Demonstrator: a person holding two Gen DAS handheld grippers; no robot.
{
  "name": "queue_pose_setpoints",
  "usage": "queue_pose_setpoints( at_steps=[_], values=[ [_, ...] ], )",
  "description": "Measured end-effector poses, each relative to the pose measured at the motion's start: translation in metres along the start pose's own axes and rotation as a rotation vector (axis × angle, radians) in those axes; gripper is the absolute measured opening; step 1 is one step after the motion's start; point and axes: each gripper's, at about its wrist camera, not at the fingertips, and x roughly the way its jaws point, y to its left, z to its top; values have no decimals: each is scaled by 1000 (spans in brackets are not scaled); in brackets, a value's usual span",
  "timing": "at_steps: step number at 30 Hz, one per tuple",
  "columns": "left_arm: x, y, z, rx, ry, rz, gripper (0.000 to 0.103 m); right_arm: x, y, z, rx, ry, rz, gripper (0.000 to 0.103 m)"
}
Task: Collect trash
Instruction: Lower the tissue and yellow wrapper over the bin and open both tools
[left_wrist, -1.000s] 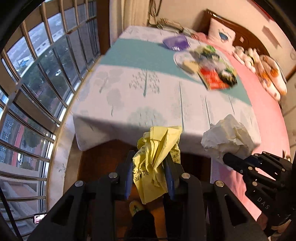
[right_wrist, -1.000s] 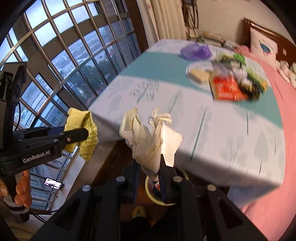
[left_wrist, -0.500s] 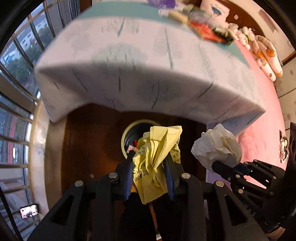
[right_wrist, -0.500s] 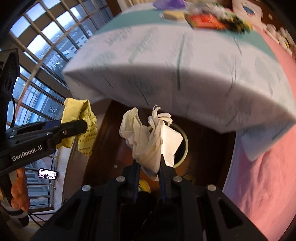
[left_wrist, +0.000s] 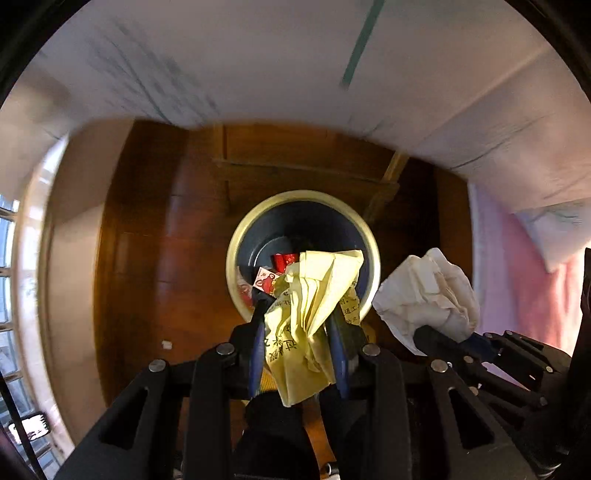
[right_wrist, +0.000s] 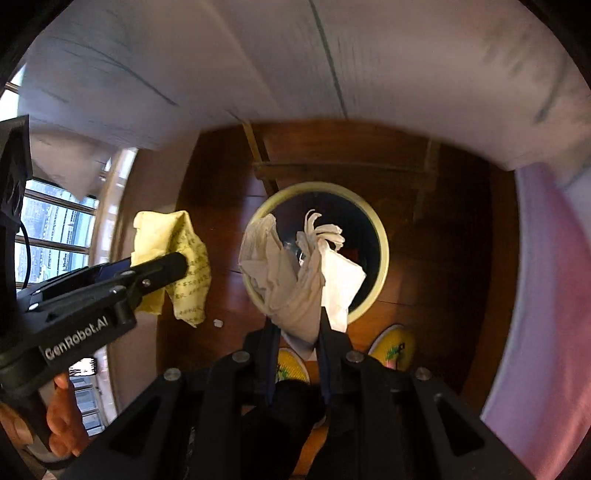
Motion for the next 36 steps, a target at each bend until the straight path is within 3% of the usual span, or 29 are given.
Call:
queue_pose_setpoints(
  at_steps=[8,11,13,16,18,22,27,36],
  values=[
    [83,3,1,39,-33,58,32,90,-32,2,36,14,-13,18],
    [102,10,1,38,-34,67,52,113,-36,2,34,28,-5,21],
    [110,16,-2,23,-37,57,73,123,-37,1,26,34,-6,21],
    [115,26,1,5,-35,28,85,137,-40,3,40,45,-3,23],
    [117,32,1,-15,-41,23,85,143,-44,4,53,44,0,23],
    [110,41,4,-51,-68,2,85,139,-45,10,58,21,12,25],
    [87,41,5,-54,-129,30,85,122,-38,14,33,-27,-18,25],
    [-13,34,1,-68,-138,71,85,44,-10,18,29,-50,-29,25]
  ],
)
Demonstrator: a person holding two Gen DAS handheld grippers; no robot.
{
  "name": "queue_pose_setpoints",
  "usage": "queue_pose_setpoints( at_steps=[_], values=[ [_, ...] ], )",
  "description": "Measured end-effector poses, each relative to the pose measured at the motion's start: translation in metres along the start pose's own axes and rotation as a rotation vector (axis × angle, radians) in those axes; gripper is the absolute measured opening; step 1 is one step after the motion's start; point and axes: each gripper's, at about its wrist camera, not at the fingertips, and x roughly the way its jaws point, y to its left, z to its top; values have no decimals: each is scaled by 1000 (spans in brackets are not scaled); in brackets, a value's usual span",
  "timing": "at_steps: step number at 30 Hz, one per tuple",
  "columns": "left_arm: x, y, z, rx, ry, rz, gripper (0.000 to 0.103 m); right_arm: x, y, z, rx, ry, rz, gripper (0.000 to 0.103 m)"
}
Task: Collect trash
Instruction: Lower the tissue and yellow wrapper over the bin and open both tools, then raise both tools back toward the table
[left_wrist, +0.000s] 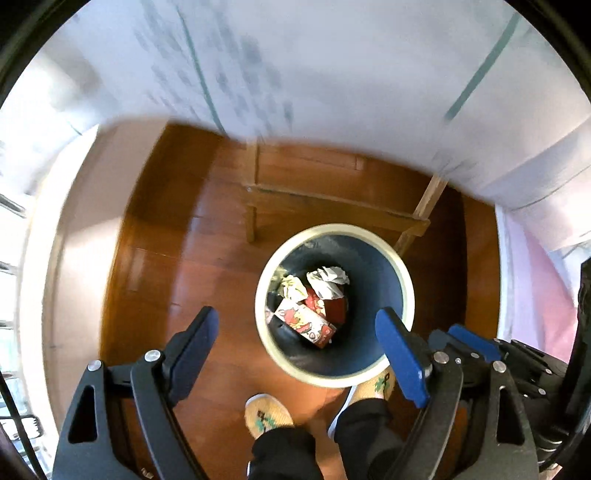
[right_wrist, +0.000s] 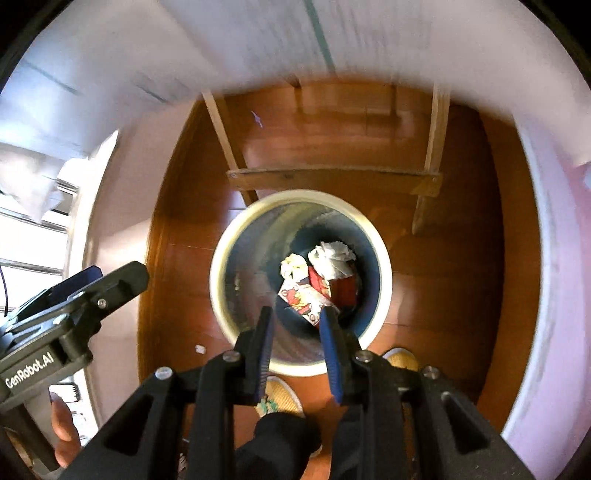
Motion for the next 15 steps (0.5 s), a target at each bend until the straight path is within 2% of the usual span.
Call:
queue_pose_setpoints(
  at_steps=[4,8,11,15],
  values=[
    [-66,0,14,-15,-30,67,85,-61,19,3,-26,-26,-3,25],
    [-138,-5,30,21,-90,132,85,-123,37,5,-49,-72,7,25],
    [-189,-9,42,47,-132,133,85,-178,50,9,-69,-127,13,25],
    [-247,-13,57,60,-170,95,85,-244,62,11,-84,-214,13,25]
  ],
)
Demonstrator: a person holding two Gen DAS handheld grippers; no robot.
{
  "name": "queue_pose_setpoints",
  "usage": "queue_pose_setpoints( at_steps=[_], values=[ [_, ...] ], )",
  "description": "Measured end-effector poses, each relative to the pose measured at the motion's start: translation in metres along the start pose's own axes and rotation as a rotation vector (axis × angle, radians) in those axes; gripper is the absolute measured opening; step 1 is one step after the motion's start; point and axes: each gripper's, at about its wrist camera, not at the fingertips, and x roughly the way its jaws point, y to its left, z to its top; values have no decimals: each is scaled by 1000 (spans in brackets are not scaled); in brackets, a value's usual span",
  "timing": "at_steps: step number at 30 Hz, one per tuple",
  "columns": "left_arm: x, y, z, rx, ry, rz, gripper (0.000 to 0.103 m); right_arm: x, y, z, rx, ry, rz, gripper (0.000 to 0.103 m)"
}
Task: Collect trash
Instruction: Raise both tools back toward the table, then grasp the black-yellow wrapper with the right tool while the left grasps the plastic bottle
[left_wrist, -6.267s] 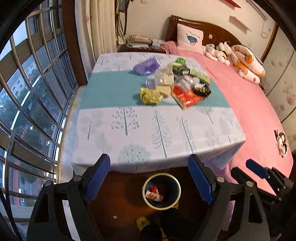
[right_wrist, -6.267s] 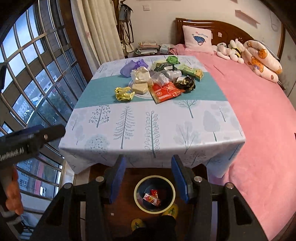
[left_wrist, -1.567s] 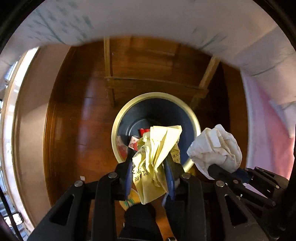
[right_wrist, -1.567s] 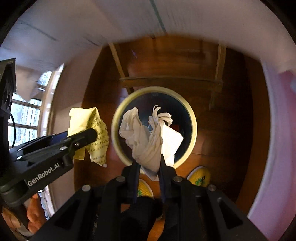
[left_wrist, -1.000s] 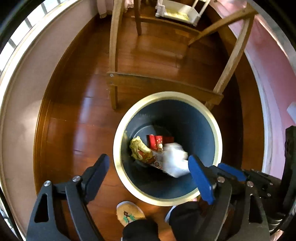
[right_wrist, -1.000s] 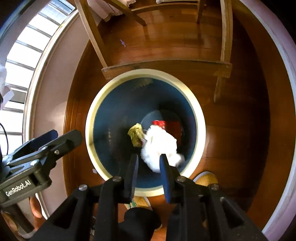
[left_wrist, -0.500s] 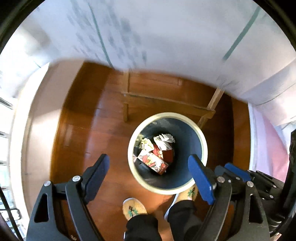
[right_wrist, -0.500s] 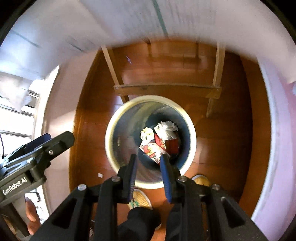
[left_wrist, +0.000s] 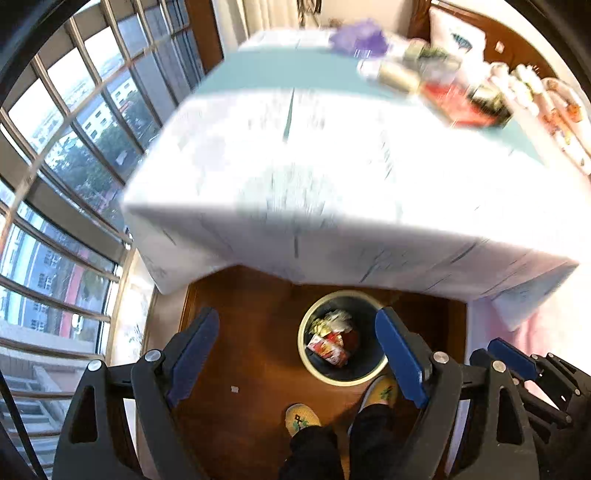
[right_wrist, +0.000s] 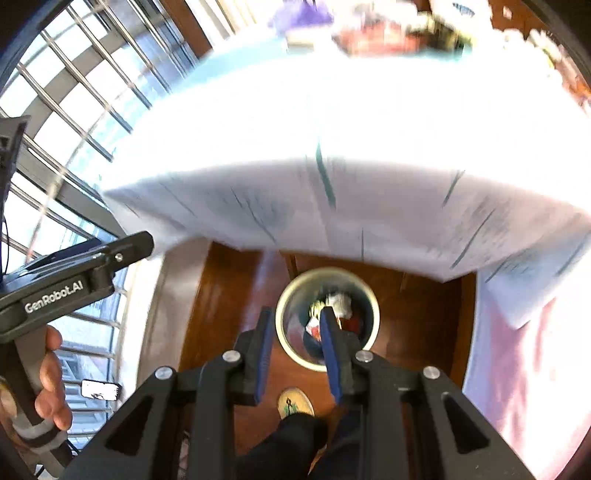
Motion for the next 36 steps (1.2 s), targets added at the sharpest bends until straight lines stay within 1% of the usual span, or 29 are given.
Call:
queue_pose_setpoints(
  at_steps=[4,8,11,15,20,24,27,28,29,31,33,36],
  values=[
    [-50,-4,23,27,-57,-42,85,-61,5,16,11,-98,-23,25],
    [-96,-9,44,51,-116,-95,85,-104,8,25,37,-180,-40,25],
    [-114,-13,52,50,-148,-139,85,-129,14,33,35,-240,-71,25],
    [-135,-20,68,72,-194,-183,85,-156,12,41,49,-316,-108,25],
    [-157,-30,87,96,-258,-196,85,-177,7,54,69,-373,-130,25],
    [-161,-43,109,117,-285,-203,85,-183,0,71,72,-388,-142,25],
    [-155,-56,127,153,-290,-198,85,-183,-15,94,74,-397,-148,26],
    [-152,-61,132,163,-290,-195,85,-183,-18,99,76,-398,-149,30],
    [-148,-67,139,174,-289,-190,85,-181,-26,108,80,-398,-153,40],
    [-138,-80,152,193,-279,-186,85,-174,-42,128,88,-395,-154,49],
    [-124,-94,167,206,-259,-172,85,-164,-59,147,94,-388,-144,50],
    [-93,-120,198,226,-197,-155,85,-146,-85,176,103,-356,-126,50]
  ],
)
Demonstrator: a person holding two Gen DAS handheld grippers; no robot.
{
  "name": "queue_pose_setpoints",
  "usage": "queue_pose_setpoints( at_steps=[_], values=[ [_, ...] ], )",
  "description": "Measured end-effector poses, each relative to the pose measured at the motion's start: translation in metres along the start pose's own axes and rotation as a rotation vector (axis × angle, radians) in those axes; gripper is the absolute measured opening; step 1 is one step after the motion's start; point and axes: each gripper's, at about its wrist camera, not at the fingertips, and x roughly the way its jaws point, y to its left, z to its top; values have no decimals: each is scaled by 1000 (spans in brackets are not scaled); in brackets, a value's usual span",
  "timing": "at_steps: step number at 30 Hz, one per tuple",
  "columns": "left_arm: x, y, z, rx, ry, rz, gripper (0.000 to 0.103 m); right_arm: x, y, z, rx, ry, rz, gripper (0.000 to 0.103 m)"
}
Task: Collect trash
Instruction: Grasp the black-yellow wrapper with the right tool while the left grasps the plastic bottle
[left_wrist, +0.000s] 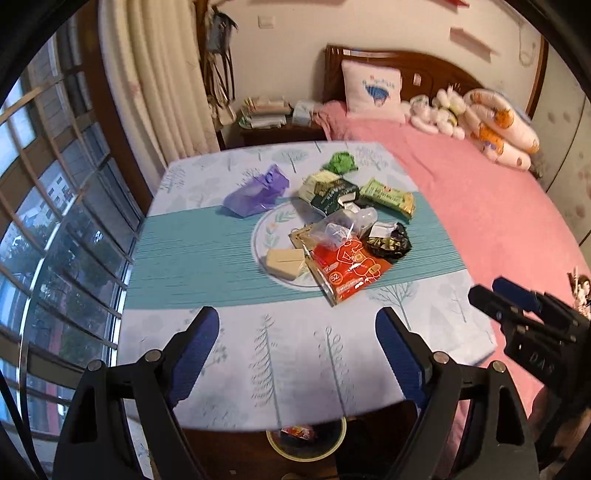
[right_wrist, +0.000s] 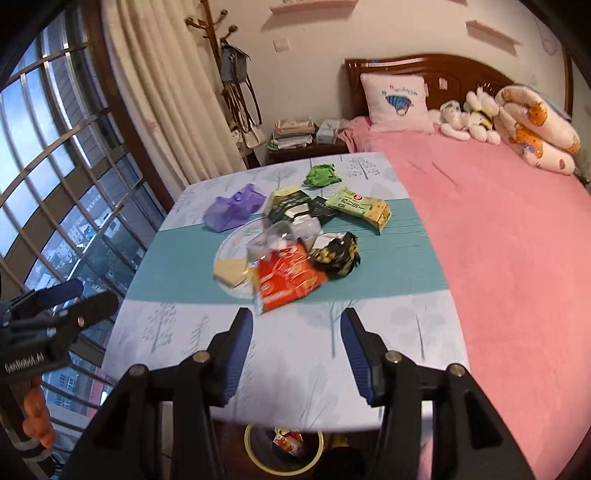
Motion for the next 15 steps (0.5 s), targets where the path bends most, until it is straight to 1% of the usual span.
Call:
queue_pose_setpoints(
  at_steps=[4,9,15],
  values=[
    [55,-21,33,21,73,-3,85,57,-28,31,8,77,31,50],
    [132,-44,70,34,173,16,85,132,-57,56,22,202,85,50],
    [198,-60,84,66,283,50,85,199,-74,68,28,324,154,50]
  ],
)
